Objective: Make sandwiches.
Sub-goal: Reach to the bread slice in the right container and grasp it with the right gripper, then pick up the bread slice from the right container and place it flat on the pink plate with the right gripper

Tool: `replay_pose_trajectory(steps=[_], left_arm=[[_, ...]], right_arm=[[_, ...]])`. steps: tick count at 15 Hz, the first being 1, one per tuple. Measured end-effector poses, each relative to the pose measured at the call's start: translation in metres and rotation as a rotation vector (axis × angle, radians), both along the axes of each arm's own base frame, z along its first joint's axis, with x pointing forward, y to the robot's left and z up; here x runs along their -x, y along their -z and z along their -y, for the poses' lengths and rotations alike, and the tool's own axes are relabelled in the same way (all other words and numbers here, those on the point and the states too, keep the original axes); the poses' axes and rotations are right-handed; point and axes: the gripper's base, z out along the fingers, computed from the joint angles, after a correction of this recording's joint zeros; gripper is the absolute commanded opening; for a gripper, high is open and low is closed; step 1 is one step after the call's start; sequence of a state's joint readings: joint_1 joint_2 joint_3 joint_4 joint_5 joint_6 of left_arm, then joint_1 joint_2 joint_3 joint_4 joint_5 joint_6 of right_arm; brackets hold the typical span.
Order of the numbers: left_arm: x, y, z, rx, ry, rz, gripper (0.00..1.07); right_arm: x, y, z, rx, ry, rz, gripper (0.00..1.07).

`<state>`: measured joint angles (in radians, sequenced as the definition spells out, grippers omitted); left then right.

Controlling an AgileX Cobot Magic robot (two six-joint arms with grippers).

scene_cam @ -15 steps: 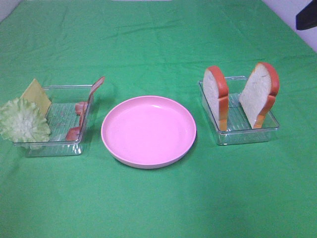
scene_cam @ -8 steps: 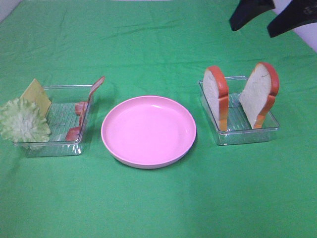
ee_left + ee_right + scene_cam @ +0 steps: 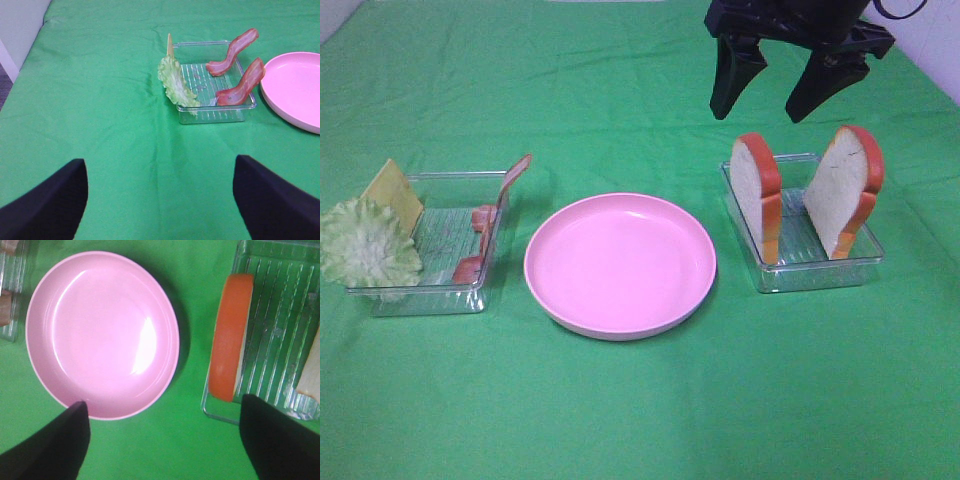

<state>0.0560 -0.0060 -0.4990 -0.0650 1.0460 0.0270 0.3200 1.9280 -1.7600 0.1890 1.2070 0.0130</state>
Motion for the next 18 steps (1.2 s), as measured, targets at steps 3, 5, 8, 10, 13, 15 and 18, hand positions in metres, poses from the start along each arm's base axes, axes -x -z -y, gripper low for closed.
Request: replay_pose_trajectory(steps=[3,5,8,10,13,15,18], left_arm=[[0.0,0.0,0.0,0.0,0.0,0.0,0.76],[0.0,0.0,0.0,0.0,0.0,0.0,0.76],[0.0,0.0,0.0,0.0,0.0,0.0,0.76],[0.0,0.0,0.0,0.0,0.0,0.0,0.76],[0.0,0.0,0.0,0.0,0.0,0.0,0.76],[0.0,0.0,0.0,0.0,0.0,0.0,0.76],[0.0,0.0,0.0,0.0,0.0,0.0,0.76]], right_arm=[[-0.017,0.016,-0.003,0.027,0.009,-0.015,0.74],[-0.025,0.034,-0.002,0.083,0.027,-0.044,0.74],[-0.033,0.067,-0.004,0.116,0.024,-0.113,0.74],[-0.036,0.084,-0.005,0.129,0.023,-0.151,0.72],[-0.038,0.095,-0.005,0.141,0.03,-0.174,0.39],[-0.039,0.094,-0.004,0.154,0.051,-0.174,0.03],[-0.039,0.093,-0.003,0.157,0.058,-0.171,0.0]])
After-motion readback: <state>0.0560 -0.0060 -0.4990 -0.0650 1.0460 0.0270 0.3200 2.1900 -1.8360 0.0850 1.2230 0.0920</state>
